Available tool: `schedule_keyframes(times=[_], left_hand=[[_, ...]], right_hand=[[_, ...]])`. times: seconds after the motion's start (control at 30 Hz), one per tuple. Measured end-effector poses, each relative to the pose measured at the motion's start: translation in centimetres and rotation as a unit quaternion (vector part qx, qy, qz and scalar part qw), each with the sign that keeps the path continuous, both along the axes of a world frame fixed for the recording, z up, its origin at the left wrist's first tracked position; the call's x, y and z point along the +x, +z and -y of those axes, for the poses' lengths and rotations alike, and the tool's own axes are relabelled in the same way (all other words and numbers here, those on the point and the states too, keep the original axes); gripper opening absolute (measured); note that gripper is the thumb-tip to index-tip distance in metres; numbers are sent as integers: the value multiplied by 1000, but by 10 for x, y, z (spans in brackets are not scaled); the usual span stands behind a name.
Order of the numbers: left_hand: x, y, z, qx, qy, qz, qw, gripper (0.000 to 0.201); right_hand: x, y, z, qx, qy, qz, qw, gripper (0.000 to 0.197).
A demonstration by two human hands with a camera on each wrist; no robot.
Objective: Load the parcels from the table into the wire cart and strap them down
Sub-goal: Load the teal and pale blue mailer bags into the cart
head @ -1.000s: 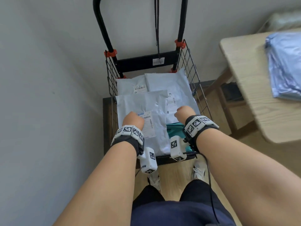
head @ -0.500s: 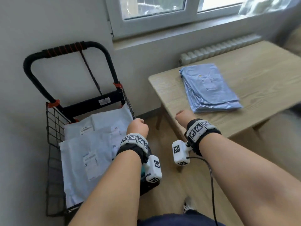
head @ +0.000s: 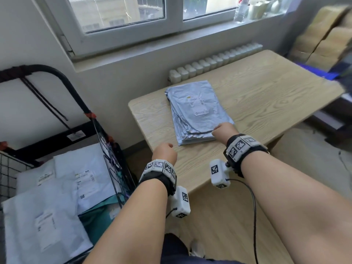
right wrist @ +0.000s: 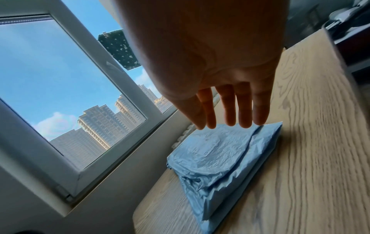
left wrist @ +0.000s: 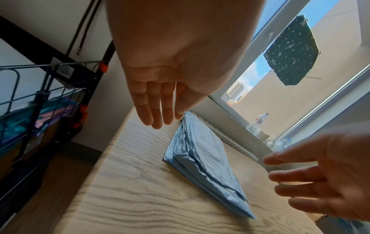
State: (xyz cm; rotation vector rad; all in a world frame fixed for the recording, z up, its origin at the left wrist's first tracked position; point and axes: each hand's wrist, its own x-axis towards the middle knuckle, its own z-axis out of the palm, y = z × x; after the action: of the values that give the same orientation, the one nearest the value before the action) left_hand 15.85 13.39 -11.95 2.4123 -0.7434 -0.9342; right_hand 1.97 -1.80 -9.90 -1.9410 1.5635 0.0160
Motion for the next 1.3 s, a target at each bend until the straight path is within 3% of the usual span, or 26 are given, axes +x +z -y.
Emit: schedule_keyframes(times=[0.27, 0.57, 0.83, 1.0, 1.17, 1.3], left_hand=[[13, -5, 77, -14, -30, 18, 999, 44], [29, -24, 161, -5, -33, 19, 999, 43], [51, -55, 239, 25, 62, 1, 998, 51], [52, -76, 278, 74, 157, 42, 984, 49], [51, -86, 291, 127, 250, 47, 959, 45], [56, -90, 290, 137, 298, 23, 944, 41]], right_hand=[[-14, -12, 47, 23, -70, 55, 996, 31], [-5, -17, 129, 47, -89, 29, 994, 42], [36, -54, 233, 87, -10, -13, 996, 38], [56, -91, 281, 134, 6, -16, 991, 41], [67, -133, 308, 172, 29, -34, 984, 41], [73, -125, 308, 164, 39, -55, 984, 33]])
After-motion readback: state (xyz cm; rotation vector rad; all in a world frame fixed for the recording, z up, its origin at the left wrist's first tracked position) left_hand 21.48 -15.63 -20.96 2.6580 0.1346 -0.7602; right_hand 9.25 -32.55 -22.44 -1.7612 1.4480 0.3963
